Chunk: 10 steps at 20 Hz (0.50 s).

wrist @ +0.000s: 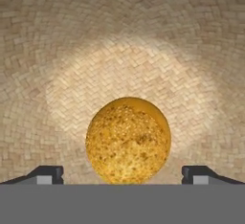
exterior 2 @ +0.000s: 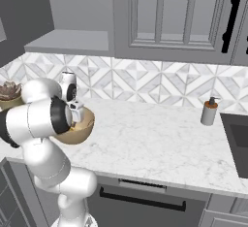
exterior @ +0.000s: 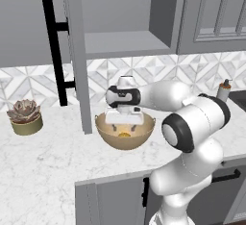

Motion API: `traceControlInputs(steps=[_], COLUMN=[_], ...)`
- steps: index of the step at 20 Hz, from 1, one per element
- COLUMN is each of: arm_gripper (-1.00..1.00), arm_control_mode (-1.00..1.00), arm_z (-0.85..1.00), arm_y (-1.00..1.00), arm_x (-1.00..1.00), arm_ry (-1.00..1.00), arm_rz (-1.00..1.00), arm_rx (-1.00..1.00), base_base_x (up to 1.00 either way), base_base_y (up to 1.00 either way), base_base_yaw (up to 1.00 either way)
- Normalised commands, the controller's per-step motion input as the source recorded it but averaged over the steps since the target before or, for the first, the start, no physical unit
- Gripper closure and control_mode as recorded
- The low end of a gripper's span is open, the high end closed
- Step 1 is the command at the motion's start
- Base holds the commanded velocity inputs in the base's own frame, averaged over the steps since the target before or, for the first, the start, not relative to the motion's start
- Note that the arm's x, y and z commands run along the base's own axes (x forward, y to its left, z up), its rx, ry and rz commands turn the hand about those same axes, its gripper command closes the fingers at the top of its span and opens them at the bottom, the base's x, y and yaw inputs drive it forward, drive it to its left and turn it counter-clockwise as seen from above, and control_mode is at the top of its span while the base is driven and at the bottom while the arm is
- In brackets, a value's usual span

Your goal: Open the cabinet, pick up the bread from the cabinet and place it in the basket. Then move the basket to the dining counter.

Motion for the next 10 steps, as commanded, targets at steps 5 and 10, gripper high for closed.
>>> traceControlInputs(steps=[5,10], arm_gripper=[-1.00,-1.00], arm_control_mode=[-1.00,-1.00], arm_z=[0.24,0.45], arm_y=[-0.40,-0.53], arm_x=[-0.49,-0.63], arm_ry=[-0.15,-0.18], arm_rz=[-0.11,-0.12], arm_rx=[0.00,0.00], base_base_x=[0.00,0.00], base_base_y=[0.00,0.00], base_base_yaw=[0.00,0.00])
